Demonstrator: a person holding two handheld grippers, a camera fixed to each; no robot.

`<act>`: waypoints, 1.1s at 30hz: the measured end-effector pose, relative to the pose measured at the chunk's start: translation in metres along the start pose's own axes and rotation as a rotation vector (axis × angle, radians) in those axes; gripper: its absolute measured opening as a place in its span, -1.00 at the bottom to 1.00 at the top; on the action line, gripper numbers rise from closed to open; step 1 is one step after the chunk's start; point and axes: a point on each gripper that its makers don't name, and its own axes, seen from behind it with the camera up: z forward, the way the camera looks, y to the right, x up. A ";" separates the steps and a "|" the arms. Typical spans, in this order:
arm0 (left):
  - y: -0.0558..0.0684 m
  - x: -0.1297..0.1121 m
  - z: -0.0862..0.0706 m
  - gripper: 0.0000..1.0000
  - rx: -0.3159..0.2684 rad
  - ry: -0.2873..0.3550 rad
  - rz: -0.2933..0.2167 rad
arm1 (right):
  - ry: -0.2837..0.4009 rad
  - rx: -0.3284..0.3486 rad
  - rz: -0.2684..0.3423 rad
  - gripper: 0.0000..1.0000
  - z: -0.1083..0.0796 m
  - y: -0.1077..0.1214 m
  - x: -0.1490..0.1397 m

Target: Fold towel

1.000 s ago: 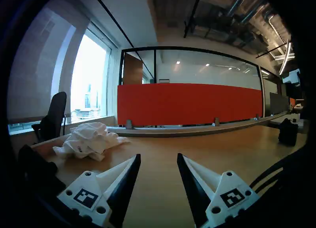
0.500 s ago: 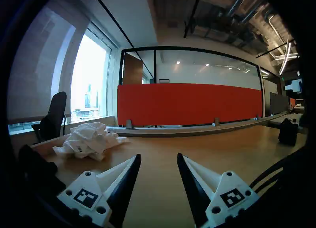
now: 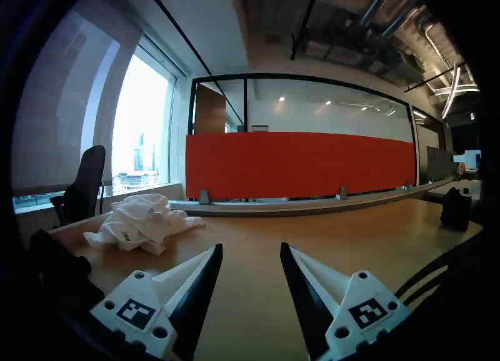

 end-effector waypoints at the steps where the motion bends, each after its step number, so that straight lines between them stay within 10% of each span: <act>1: 0.000 0.000 0.000 0.34 0.000 0.000 0.000 | 0.000 -0.004 0.001 1.00 0.000 0.001 -0.003; 33: 0.001 -0.001 0.000 0.34 0.000 0.000 0.000 | -0.035 0.060 0.040 1.00 -0.001 -0.010 -0.086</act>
